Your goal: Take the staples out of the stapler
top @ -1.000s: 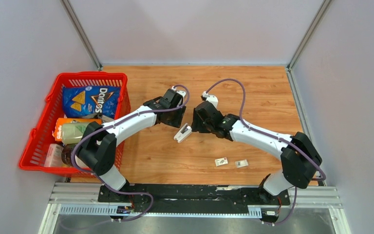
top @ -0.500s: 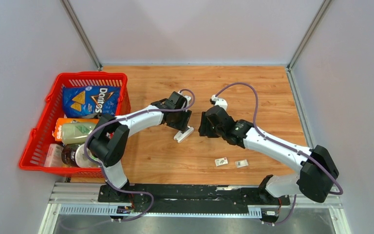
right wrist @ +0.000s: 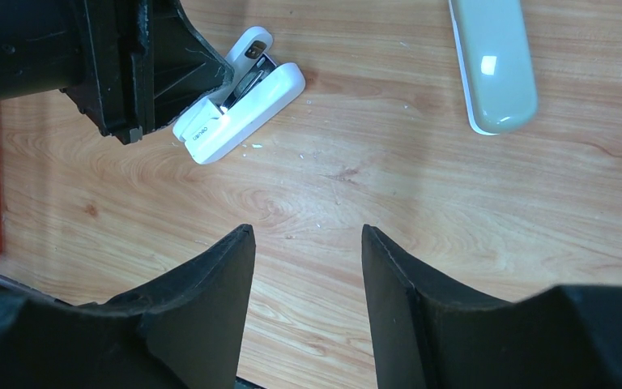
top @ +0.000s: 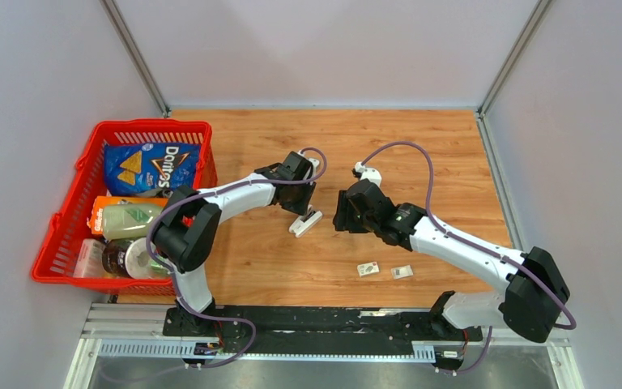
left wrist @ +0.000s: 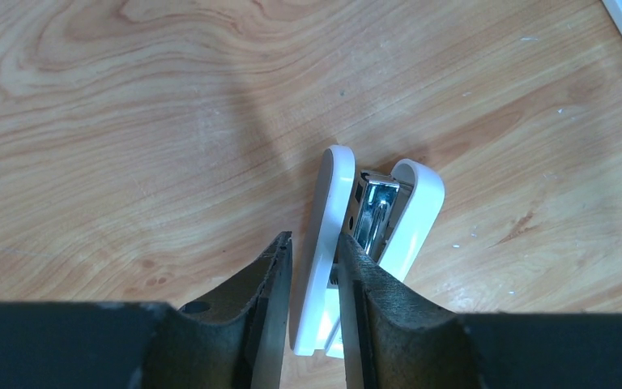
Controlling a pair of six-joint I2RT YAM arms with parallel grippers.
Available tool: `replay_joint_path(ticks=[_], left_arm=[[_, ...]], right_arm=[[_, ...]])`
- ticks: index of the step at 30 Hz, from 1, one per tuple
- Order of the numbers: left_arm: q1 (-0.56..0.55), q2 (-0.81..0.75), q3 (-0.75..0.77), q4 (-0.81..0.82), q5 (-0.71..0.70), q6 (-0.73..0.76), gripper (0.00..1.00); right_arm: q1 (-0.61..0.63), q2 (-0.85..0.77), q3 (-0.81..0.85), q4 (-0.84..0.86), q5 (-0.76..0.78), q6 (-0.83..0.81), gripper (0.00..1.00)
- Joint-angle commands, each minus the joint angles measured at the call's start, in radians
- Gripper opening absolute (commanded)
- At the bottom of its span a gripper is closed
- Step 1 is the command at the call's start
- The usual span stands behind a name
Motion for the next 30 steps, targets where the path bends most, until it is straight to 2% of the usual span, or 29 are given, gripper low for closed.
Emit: replay_joint_path(ticks=[1,8,10,12,14,20,26,30], left_arm=[[0.004,0.018,0.036,0.025,-0.005,0.017,0.35],[0.004,0.026,0.033,0.025,-0.008,0.022,0.31],[0.004,0.027,0.031,0.025,-0.009,0.024,0.25],[0.004,0.026,0.034,0.025,-0.011,0.024,0.09],[0.004,0.024,0.033,0.024,-0.014,0.024,0.0],[0.004,-0.028,0.023,0.033,0.031,0.018,0.0],[0.004,-0.149,-0.05,0.105,0.121,-0.061,0.0],[0.004,-0.224,-0.105,0.195,0.175,-0.128,0.0]], right_arm=[[0.004,-0.03,-0.002,0.014,-0.004,-0.002,0.54],[0.004,-0.024,-0.011,0.022,-0.016,0.007,0.54],[0.004,-0.024,-0.011,0.023,-0.018,0.01,0.53],[0.005,-0.024,-0.014,0.025,-0.018,0.013,0.52],[0.005,-0.023,-0.016,0.029,-0.022,0.015,0.5],[0.007,-0.013,0.003,0.029,-0.076,0.009,0.52],[0.005,-0.044,0.029,0.009,-0.153,0.059,0.65],[0.007,-0.061,0.029,0.018,-0.162,0.116,0.66]])
